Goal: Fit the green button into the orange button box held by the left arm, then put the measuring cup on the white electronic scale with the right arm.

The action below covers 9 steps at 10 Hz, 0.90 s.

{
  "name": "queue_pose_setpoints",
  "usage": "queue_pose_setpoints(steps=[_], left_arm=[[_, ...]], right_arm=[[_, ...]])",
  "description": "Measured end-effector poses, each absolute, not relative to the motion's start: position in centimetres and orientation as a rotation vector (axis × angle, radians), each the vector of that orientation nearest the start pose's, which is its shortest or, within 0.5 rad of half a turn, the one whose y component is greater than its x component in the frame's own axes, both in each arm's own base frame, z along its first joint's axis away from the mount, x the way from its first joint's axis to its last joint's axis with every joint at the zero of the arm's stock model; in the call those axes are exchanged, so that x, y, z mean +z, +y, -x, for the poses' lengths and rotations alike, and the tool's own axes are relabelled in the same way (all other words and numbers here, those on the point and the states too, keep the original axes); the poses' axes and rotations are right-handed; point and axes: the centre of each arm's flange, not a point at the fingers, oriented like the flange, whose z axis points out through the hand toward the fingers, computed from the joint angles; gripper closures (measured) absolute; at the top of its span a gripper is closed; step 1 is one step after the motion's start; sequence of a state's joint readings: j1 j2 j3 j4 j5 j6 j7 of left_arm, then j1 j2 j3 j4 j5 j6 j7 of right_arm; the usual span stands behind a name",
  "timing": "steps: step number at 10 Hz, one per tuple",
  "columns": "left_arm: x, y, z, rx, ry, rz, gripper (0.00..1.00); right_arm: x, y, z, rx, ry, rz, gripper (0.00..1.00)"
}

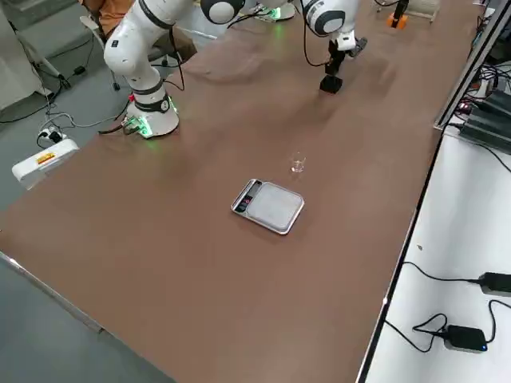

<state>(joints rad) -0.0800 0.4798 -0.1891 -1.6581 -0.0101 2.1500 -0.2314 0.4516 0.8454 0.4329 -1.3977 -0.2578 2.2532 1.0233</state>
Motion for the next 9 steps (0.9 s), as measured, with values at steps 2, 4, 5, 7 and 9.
queue_pose_setpoints(steps=[2,4,5,7,9], left_arm=[[34.7,-16.7,-65.9,0.004,0.016,3.241,0.14],[36.0,-17.8,-66.0,0.022,-0.005,3.252,0.14],[36.3,-18.8,-65.8,0.031,-0.020,3.251,0.14],[36.5,-20.4,-65.4,0.039,-0.036,3.250,0.14],[36.6,-21.3,-65.1,0.041,-0.037,3.250,0.14]], right_arm=[[23.9,52.0,-52.5,0.054,0.197,2.999,0.40],[24.2,52.0,-52.8,0.045,0.205,2.997,0.14],[24.7,52.0,-53.1,0.032,0.208,2.990,0.01],[26.0,51.7,-53.5,0.033,0.215,3.008,0.00],[29.0,49.5,-54.9,0.027,0.253,3.048,0.00]])
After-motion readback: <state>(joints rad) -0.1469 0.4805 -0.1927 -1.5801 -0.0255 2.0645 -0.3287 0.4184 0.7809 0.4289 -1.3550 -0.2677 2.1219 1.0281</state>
